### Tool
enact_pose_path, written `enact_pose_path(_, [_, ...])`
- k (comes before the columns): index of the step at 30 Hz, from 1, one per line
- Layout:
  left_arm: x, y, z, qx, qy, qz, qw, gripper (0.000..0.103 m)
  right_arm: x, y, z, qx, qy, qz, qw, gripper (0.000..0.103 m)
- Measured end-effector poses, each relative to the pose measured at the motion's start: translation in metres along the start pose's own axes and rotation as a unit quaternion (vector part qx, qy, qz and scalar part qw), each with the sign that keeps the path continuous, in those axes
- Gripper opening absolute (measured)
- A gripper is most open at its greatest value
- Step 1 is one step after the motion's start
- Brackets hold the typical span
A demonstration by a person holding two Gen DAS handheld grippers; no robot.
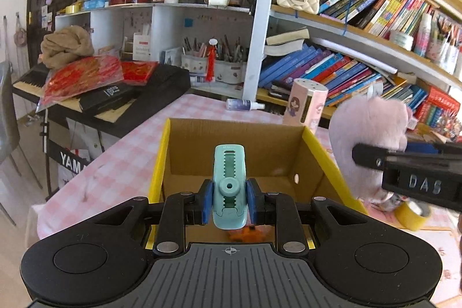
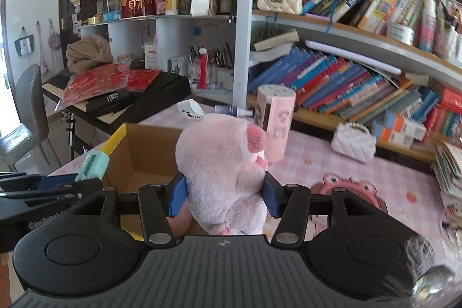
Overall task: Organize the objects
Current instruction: 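Open the left gripper over the box dropping the dispenser while the right gripper releases the pig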
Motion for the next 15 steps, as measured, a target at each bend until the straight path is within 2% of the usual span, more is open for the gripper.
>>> enact_pose_path(8, [0.044, 0.007, 0.006, 0.022, -0.032, -0.023, 0.999, 0.023, 0.044, 0.003, -0.011, -0.017, -0.001, -0.026, 1.0, 0.051])
enact_pose_path(15, [0.071, 0.007, 0.018, 0.038, -0.07, -0.04, 0.996, 0.023, 0.076, -0.003, -0.009, -0.038, -0.021, -0.05, 0.998, 0.051])
Point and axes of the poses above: each gripper's, at about its wrist camera, not at the fingertips, and x roughly the way its jaws point, y to its right, z to its underside, the point moved 2 cm from there along x, roughly the way its jaws point, and after that the axes turned 8 degrees about y, right-handed, at the moved point
